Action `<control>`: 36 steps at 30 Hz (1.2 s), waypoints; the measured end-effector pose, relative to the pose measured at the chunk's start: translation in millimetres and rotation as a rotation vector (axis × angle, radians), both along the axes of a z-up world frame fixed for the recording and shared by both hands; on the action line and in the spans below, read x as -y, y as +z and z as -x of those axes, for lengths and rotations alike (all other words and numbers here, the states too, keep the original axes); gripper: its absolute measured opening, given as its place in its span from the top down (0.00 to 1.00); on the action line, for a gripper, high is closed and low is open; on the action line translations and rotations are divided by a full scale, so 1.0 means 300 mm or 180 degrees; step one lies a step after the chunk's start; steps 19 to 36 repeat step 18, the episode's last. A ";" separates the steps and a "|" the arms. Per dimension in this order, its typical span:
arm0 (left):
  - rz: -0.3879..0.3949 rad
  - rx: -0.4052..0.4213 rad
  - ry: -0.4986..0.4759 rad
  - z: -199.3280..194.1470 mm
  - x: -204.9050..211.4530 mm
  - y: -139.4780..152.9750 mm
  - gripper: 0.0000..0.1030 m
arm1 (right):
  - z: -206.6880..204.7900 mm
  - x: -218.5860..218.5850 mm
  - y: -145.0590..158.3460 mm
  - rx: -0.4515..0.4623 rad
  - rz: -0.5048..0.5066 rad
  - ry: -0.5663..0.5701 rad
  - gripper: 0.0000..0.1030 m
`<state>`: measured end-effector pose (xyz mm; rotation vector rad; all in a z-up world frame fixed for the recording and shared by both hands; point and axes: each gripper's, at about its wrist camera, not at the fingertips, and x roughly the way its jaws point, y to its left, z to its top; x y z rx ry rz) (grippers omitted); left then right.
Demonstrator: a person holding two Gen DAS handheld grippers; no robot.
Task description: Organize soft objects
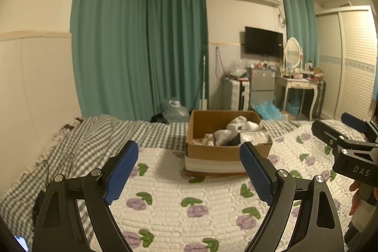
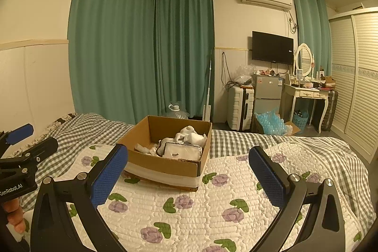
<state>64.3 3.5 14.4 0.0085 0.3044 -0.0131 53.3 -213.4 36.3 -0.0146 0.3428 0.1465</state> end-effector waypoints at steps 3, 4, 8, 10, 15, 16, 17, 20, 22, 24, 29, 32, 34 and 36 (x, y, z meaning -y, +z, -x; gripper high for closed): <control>-0.0017 -0.0003 -0.0003 0.003 0.008 -0.004 0.14 | -0.001 0.001 -0.001 -0.0005 -0.0002 -0.0001 0.00; -0.0017 -0.0003 -0.0003 0.003 0.008 -0.005 0.14 | -0.001 0.001 -0.001 -0.0004 -0.0002 -0.0001 0.00; -0.0025 -0.0003 0.0001 0.005 0.010 -0.005 0.14 | -0.001 0.001 -0.005 -0.0013 -0.0005 -0.0002 0.00; -0.0021 -0.0003 0.0003 0.007 0.009 -0.006 0.14 | -0.002 0.001 -0.003 -0.0012 -0.0005 -0.0002 0.00; -0.0027 0.0003 0.0001 0.006 0.008 -0.006 0.14 | -0.002 0.001 -0.004 -0.0017 -0.0006 -0.0004 0.00; -0.0028 0.0006 0.0003 0.006 0.008 -0.006 0.14 | -0.002 0.000 -0.005 -0.0019 -0.0008 -0.0002 0.00; -0.0036 0.0013 0.0002 0.007 0.010 -0.005 0.14 | -0.003 0.000 -0.007 -0.0022 -0.0010 0.0000 0.00; -0.0035 0.0010 0.0001 0.008 0.011 -0.006 0.14 | -0.003 -0.001 -0.010 -0.0022 -0.0010 0.0001 0.00; -0.0035 0.0010 0.0001 0.008 0.011 -0.006 0.14 | -0.003 -0.001 -0.010 -0.0022 -0.0010 0.0001 0.00; -0.0035 0.0010 0.0001 0.008 0.011 -0.006 0.14 | -0.003 -0.001 -0.010 -0.0022 -0.0010 0.0001 0.00; -0.0035 0.0010 0.0001 0.008 0.011 -0.006 0.14 | -0.003 -0.001 -0.010 -0.0022 -0.0010 0.0001 0.00; -0.0035 0.0010 0.0001 0.008 0.011 -0.006 0.14 | -0.003 -0.001 -0.010 -0.0022 -0.0010 0.0001 0.00; -0.0035 0.0010 0.0001 0.008 0.011 -0.006 0.14 | -0.003 -0.001 -0.010 -0.0022 -0.0010 0.0001 0.00; -0.0035 0.0010 0.0001 0.008 0.011 -0.006 0.14 | -0.003 -0.001 -0.010 -0.0022 -0.0010 0.0001 0.00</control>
